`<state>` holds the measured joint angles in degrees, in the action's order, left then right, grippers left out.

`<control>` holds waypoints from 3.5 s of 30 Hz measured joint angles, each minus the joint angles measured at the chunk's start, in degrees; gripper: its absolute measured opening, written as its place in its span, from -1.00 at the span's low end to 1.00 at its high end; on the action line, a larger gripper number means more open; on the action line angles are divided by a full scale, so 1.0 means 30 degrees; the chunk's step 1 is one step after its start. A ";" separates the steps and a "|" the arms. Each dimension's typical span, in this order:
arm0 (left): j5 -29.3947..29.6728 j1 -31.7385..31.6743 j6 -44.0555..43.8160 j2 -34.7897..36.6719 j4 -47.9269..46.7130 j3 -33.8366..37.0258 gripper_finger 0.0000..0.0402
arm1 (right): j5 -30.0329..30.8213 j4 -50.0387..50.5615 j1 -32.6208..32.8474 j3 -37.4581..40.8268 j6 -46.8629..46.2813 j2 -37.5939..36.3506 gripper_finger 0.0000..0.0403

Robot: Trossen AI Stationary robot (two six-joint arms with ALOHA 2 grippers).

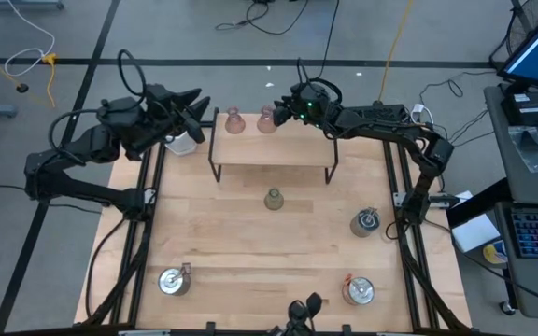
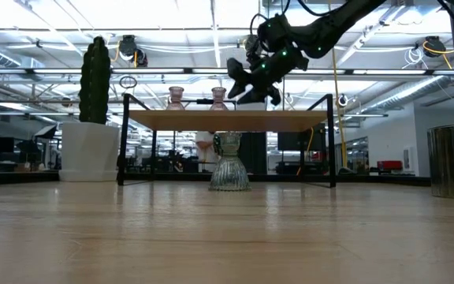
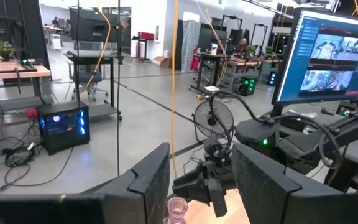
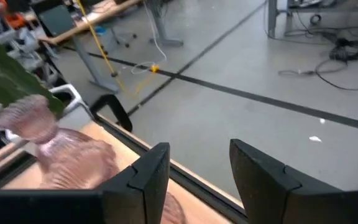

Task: Pick & Place candle stick holders
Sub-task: Put the pink candle holder on the shelf

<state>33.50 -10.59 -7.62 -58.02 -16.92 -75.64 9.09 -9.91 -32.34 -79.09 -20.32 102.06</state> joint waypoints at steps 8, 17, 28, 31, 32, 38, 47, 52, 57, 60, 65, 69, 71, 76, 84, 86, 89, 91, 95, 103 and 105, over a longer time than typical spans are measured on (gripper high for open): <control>0.0036 -0.0131 0.0230 -0.0007 -0.0002 0.0000 -0.15 | -0.0090 -0.0141 0.0080 0.0007 -0.0493 0.0328 -0.21; 0.0036 -0.0124 0.0495 -0.0007 0.0056 0.0000 -0.15 | -0.0056 -0.0682 0.0380 -0.0007 -0.0981 0.0277 -0.21; 0.0029 -0.0124 0.0488 -0.0007 0.0071 0.0000 -0.15 | 0.0043 -0.0983 0.0692 -0.0007 -0.1521 0.0642 -0.21; 0.0029 -0.0124 0.0488 -0.0007 0.0071 0.0000 -0.15 | -0.0032 -0.1279 0.0720 -0.0007 -0.1751 0.0642 -0.21; 0.0029 -0.0124 0.0488 -0.0007 0.0076 0.0000 -0.15 | -0.0032 -0.1277 0.0778 -0.0007 -0.1886 0.0641 -0.21; 0.0029 -0.0124 0.0488 -0.0007 0.0078 0.0000 -0.15 | 0.0434 -0.1239 0.1224 -0.0007 -0.1965 0.0641 -0.21; 0.0029 -0.0124 0.0474 -0.0007 0.0078 0.0000 -0.15 | 0.1040 -0.1596 0.1209 -0.0007 -0.1995 0.0641 -0.21; 0.0022 -0.0124 0.0474 -0.0007 0.0047 0.0000 -0.15 | 0.1018 -0.1223 0.1195 -0.0007 -0.1551 0.0641 -0.21; 0.0015 -0.0124 0.0553 0.0084 -0.0041 0.0000 -0.15 | 0.0963 0.0460 0.1246 -0.0007 -0.0971 0.0127 -0.21; 0.0015 -0.0124 0.0733 0.0252 -0.0033 0.0000 -0.15 | 0.0822 0.1243 0.1282 -0.0001 -0.0843 0.0016 -0.21; 0.0015 -0.0124 0.0816 0.0399 -0.0013 0.0000 -0.15 | -0.0112 0.1869 0.1367 -0.0015 -0.0927 -0.0146 -0.21; 0.0015 -0.0124 0.0880 0.0415 -0.0002 0.0000 -0.15 | -0.0579 0.2846 0.1505 0.0000 -0.0988 -0.0067 -0.21; 0.0015 -0.0124 0.1031 0.0408 -0.0002 0.0000 -0.15 | -0.0968 0.2762 0.1590 0.0000 -0.1061 -0.0089 -0.21; 0.0015 -0.0124 0.1111 0.0408 -0.0002 0.0000 -0.15 | -0.1120 0.2447 0.1843 0.0000 -0.1069 -0.0095 -0.21; 0.0022 -0.0124 0.1144 0.0408 -0.0001 0.0000 -0.15 | -0.1059 0.0905 0.1807 -0.0007 -0.1059 -0.0095 -0.21; 0.0022 -0.0124 0.1144 0.0408 -0.0002 0.0000 -0.15 | -0.1059 0.0867 0.1795 -0.0007 -0.1011 -0.0095 -0.21; 0.0022 -0.0124 0.1144 0.0408 -0.0002 0.0000 -0.15 | -0.1064 0.0700 0.1778 -0.0007 -0.1003 -0.0087 -0.21; 0.0022 -0.0124 0.1137 0.0408 -0.0002 0.0000 -0.15 | -0.1059 0.0575 0.1778 -0.0007 -0.1003 -0.0087 -0.21; 0.0022 -0.0124 0.1129 0.0408 -0.0002 0.0000 -0.15 | -0.1059 0.0513 0.1770 -0.0007 -0.0940 -0.0087 -0.21; 0.0022 -0.0124 0.0968 0.0408 -0.0002 0.0000 -0.15 | -0.1087 0.0523 0.1848 -0.0007 -0.0988 -0.0087 -0.21; 0.0022 -0.0124 0.0951 0.0408 -0.0002 0.0000 -0.15 | -0.1102 0.0519 0.1931 -0.0007 -0.0988 -0.0087 -0.21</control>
<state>33.56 -10.96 -4.76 -56.80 -16.93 -75.64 5.78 -8.35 -26.55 -79.11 -23.29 101.80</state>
